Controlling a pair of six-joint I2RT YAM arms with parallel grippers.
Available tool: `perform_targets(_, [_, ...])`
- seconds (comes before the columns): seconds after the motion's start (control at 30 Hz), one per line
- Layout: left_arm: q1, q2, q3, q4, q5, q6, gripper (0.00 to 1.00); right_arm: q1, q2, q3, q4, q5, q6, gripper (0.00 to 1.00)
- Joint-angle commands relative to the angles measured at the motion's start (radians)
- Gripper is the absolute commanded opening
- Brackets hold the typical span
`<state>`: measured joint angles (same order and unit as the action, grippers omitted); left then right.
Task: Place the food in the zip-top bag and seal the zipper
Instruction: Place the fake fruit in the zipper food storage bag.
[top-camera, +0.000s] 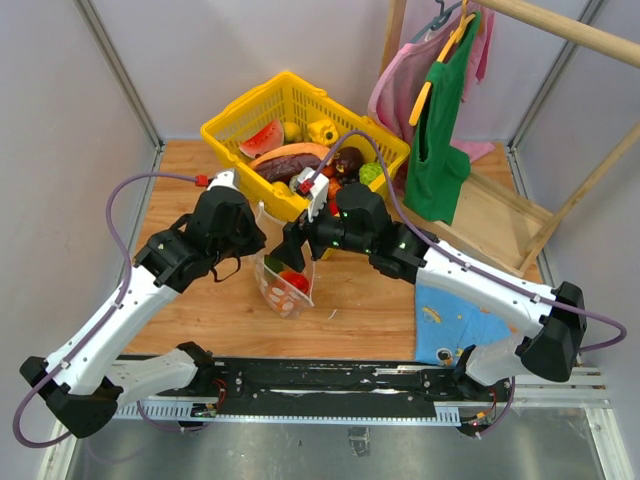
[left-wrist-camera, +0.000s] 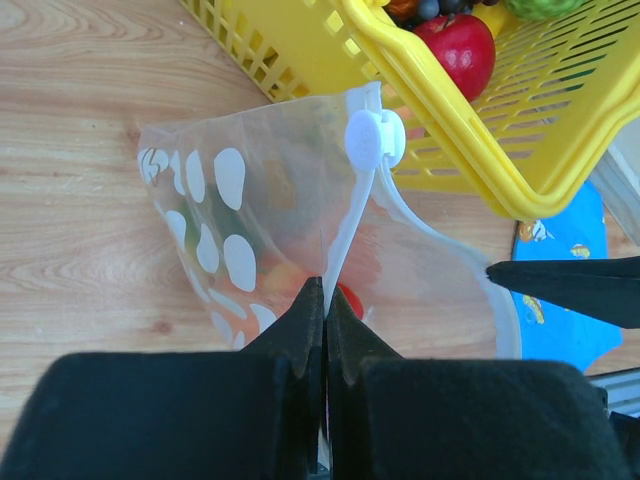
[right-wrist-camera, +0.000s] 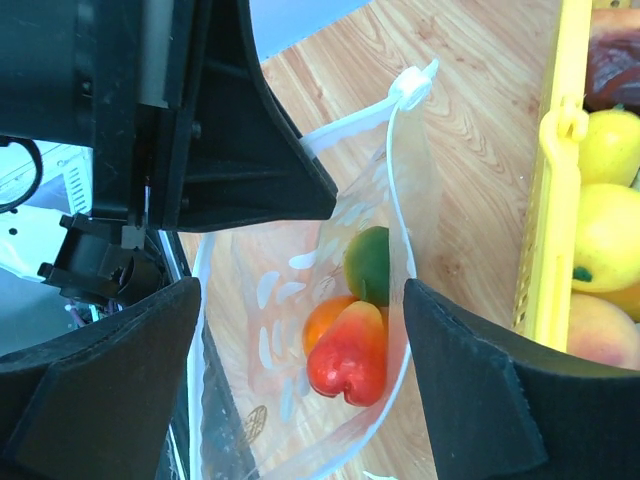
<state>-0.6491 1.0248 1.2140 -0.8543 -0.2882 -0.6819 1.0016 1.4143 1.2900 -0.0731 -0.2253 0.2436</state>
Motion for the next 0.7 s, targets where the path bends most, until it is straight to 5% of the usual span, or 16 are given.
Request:
perform_targets(0.0, [0.002,-0.025,-0.003,0.009,-0.026,0.001,0.0,-0.004,-0.004,0.079,-0.101,-0.01,-0.091,0.83])
perform_targets(0.33, [0.001,-0.057,0.014,-0.007,-0.074,0.046,0.0,-0.055,0.012,0.242,-0.291,0.086,-0.2,0.81])
perform_targets(0.67, [0.002,-0.027,0.018,-0.073,-0.12,0.046,0.0,-0.182,0.214,0.529,-0.591,0.209,-0.24,0.78])
